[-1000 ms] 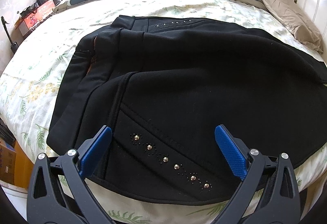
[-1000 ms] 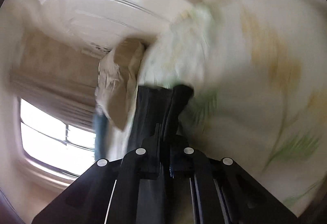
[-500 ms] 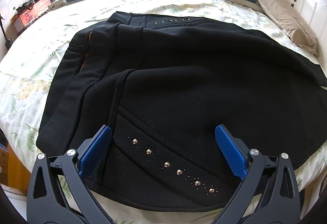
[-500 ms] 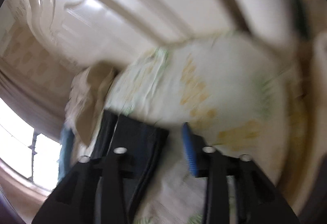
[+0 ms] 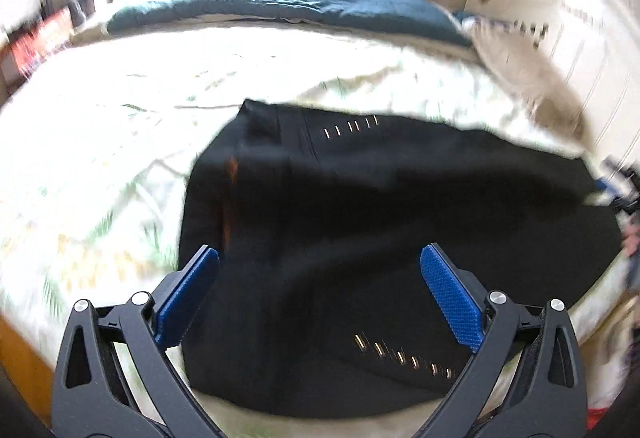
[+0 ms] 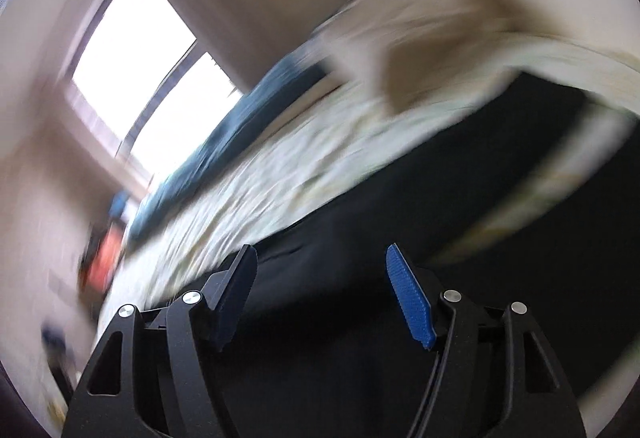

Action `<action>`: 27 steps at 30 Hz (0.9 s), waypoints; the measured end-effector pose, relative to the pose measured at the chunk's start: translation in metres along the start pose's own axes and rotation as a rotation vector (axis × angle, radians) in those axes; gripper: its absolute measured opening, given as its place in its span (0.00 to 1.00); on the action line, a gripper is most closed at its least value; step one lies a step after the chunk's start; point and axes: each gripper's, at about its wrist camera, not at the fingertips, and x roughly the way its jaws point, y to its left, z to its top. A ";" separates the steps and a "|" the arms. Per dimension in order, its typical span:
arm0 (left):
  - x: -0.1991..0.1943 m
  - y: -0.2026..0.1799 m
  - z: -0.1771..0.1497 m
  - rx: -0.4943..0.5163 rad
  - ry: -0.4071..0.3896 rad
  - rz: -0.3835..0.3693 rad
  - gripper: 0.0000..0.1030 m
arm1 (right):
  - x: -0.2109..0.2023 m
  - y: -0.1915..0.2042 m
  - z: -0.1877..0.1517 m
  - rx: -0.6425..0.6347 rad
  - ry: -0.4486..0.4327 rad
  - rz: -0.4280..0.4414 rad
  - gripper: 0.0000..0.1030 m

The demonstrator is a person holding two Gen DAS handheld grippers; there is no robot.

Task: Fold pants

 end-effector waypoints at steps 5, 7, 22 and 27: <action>0.049 0.066 0.076 -0.012 0.049 -0.110 0.98 | 0.085 0.059 0.016 -0.233 0.161 0.077 0.67; 0.079 0.084 0.099 -0.009 0.094 -0.150 0.98 | 0.117 0.073 0.022 -0.291 0.228 0.099 0.68; 0.182 0.094 0.130 0.066 0.304 -0.331 0.60 | 0.268 0.132 0.032 -0.621 0.618 0.242 0.68; 0.181 0.111 0.130 0.010 0.320 -0.354 0.32 | 0.286 0.137 0.021 -0.618 0.731 0.263 0.48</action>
